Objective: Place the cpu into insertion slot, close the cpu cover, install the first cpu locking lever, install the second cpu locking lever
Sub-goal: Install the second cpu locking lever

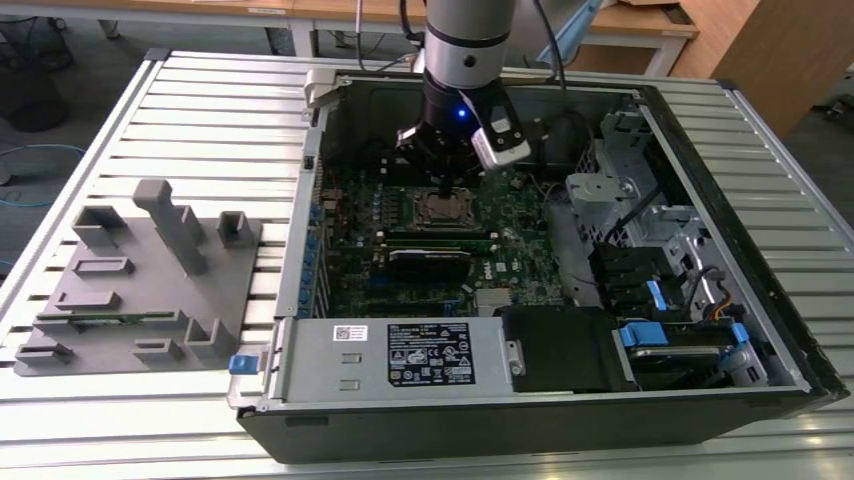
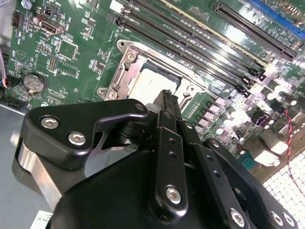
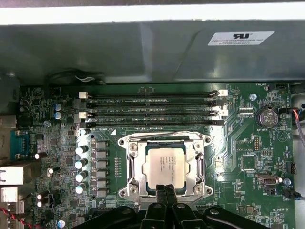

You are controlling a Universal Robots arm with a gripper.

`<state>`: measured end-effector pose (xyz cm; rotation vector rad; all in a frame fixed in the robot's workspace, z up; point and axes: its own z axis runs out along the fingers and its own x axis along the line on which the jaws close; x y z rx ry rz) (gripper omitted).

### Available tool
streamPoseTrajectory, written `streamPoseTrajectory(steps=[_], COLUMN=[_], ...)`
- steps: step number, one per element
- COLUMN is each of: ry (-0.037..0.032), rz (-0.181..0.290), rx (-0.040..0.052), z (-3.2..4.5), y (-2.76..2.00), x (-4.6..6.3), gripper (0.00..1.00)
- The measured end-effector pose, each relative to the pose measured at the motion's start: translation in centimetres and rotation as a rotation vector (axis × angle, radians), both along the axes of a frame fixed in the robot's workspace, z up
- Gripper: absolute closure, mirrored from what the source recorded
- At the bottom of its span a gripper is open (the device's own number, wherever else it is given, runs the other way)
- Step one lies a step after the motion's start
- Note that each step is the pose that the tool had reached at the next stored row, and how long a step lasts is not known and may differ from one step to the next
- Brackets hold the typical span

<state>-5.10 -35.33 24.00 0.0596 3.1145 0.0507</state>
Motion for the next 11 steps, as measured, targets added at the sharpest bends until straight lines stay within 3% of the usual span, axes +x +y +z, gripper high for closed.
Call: streamPoseTrajectory(steps=[11], ry=[-0.0001], rz=[0.001], rx=[0.0], z=[0.0], y=[-1.23], x=[0.0], gripper=[0.9])
